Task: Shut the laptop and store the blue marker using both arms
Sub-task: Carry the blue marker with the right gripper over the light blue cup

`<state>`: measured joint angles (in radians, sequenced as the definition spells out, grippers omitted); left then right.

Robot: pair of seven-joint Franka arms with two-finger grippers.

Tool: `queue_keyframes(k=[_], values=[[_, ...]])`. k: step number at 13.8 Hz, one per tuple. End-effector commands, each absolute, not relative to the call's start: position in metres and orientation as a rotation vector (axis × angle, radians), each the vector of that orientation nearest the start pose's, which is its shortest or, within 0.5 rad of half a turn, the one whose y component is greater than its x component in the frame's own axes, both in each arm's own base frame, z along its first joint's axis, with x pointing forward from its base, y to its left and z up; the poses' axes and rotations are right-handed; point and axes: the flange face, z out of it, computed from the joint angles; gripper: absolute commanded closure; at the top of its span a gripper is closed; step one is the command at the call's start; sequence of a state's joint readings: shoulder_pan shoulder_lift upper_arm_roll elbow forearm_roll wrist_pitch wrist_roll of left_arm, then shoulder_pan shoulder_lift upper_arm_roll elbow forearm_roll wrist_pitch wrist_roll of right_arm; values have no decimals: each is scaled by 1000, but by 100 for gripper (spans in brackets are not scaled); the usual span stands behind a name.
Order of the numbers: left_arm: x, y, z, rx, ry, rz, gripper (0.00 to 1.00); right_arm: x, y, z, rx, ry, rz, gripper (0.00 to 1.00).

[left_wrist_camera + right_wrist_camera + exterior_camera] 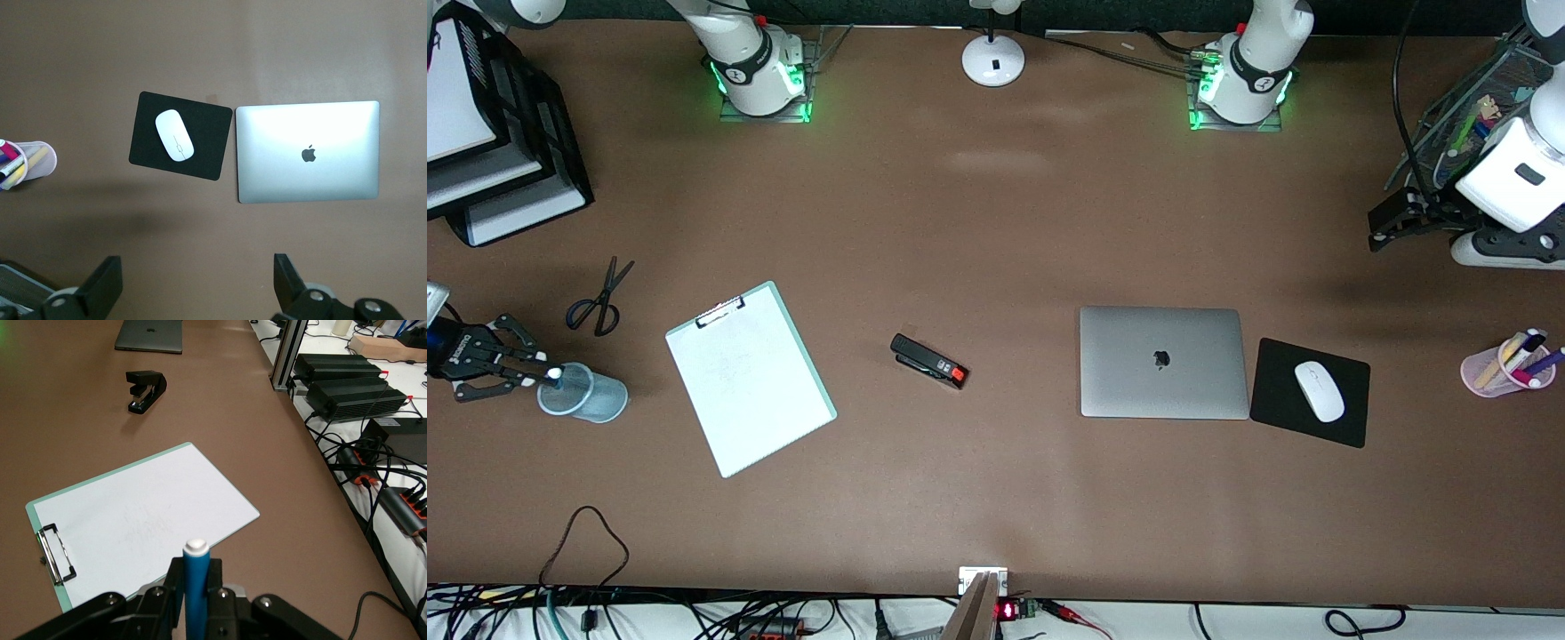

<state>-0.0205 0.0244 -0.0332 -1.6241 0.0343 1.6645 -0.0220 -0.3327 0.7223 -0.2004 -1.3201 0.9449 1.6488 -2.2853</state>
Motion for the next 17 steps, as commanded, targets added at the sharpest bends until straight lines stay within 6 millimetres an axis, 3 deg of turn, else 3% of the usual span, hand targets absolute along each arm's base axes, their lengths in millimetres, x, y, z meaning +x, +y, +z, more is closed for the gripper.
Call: queue_keyframes(k=[1, 7, 14, 17], values=[[565, -29, 590, -3099, 98, -18, 0, 667, -277, 304, -1797, -1708, -1008, 100], [561, -31, 596, -3094, 110, -21, 0, 661, -292, 265, -1816, -1627, -1025, 100], [558, -36, 596, -3094, 107, 7, 0, 657, -300, 233, -1836, -1570, -1032, 99], [557, -38, 597, -3095, 114, 11, 0, 666, -304, 230, -1838, -1590, -1043, 99]])
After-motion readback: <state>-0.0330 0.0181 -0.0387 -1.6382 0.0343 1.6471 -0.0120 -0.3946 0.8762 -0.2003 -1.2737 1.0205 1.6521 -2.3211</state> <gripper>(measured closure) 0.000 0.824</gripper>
